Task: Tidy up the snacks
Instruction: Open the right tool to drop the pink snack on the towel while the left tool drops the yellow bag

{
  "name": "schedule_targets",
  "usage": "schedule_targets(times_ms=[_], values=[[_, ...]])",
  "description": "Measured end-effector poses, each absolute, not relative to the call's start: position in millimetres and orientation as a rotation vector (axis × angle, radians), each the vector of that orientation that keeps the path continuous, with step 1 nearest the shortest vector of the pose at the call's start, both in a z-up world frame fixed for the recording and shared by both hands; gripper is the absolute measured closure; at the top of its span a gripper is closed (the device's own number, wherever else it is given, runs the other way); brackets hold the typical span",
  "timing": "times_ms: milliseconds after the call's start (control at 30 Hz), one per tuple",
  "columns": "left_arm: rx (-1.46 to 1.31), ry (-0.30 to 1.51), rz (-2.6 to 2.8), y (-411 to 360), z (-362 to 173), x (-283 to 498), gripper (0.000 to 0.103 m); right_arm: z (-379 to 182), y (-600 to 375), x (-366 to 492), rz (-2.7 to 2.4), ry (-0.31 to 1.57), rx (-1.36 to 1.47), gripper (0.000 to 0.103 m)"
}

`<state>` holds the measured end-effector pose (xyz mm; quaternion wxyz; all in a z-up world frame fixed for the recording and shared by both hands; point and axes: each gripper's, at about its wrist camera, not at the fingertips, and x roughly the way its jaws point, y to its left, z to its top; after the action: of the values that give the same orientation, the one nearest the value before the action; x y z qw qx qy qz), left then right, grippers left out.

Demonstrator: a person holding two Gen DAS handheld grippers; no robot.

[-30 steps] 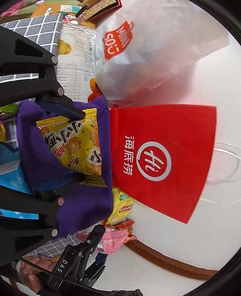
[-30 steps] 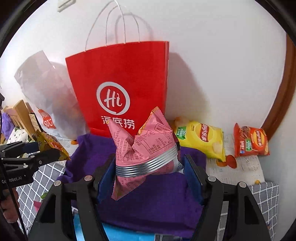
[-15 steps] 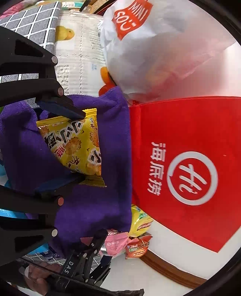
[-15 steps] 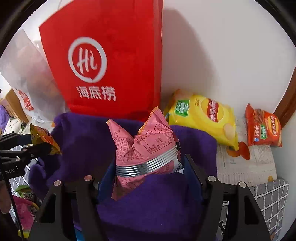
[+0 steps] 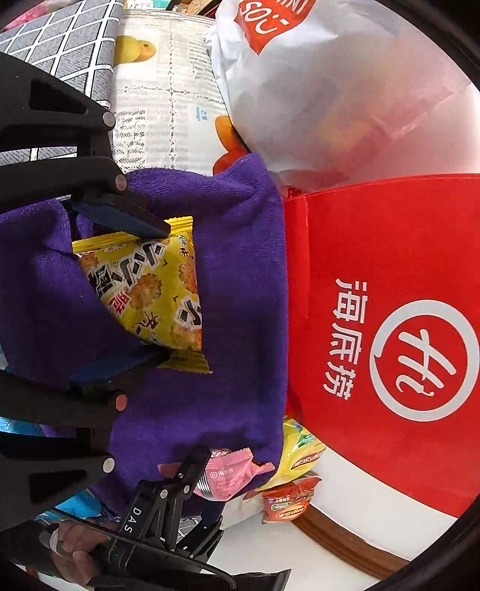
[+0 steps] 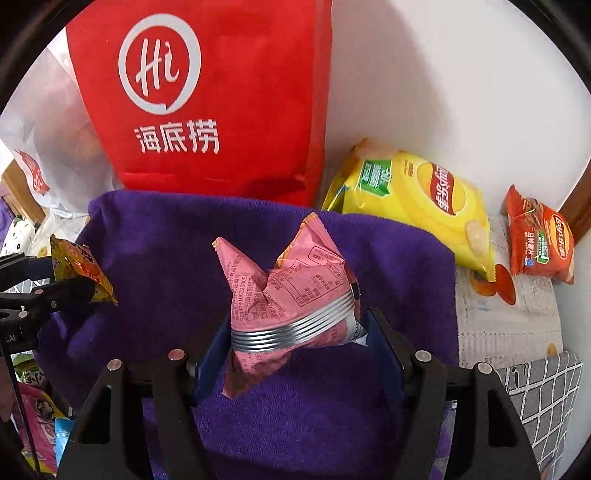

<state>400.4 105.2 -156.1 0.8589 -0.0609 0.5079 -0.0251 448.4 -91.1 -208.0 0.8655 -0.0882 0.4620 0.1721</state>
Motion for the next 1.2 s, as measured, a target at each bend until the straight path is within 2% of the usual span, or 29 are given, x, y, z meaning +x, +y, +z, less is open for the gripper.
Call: schedule_targets(times_ms=[333, 467, 533, 567, 633, 733, 1100, 1200], values=[[-0.137, 1.087, -0.060, 103.8, -161.9, 406.4, 0.045, -211.6, -87.2, 448.6, 0.356, 0.996, -0.211, 0.033], [-0.145, 1.101, -0.070, 103.3, -164.7, 407.7, 0.045, -209.7, -86.1, 447.4, 0.373, 0.998, -0.215, 0.031], [-0.153, 1.105, -0.075, 102.8, -164.9, 407.7, 0.044, -206.8, -85.4, 445.7, 0.378, 0.991, -0.216, 0.027], [-0.160, 1.108, -0.084, 102.6, -164.5, 407.9, 0.043, -204.8, -85.1, 444.8, 0.381, 0.986, -0.214, 0.026], [-0.169, 1.110, -0.092, 102.3, -162.5, 407.2, 0.029, -199.6, -85.8, 442.7, 0.389, 0.971, -0.206, 0.023], [-0.149, 1.085, -0.079, 101.8, -153.4, 401.7, 0.023, -189.1, -87.2, 438.7, 0.389, 0.949, -0.196, 0.018], [-0.138, 0.967, -0.114, 101.8, -101.5, 374.2, 0.021, -140.7, -104.4, 400.7, 0.315, 0.851, -0.169, 0.018], [-0.114, 0.876, -0.108, 97.9, -73.9, 354.4, 0.021, -128.8, -116.5, 384.9, 0.312, 0.844, -0.146, 0.018]])
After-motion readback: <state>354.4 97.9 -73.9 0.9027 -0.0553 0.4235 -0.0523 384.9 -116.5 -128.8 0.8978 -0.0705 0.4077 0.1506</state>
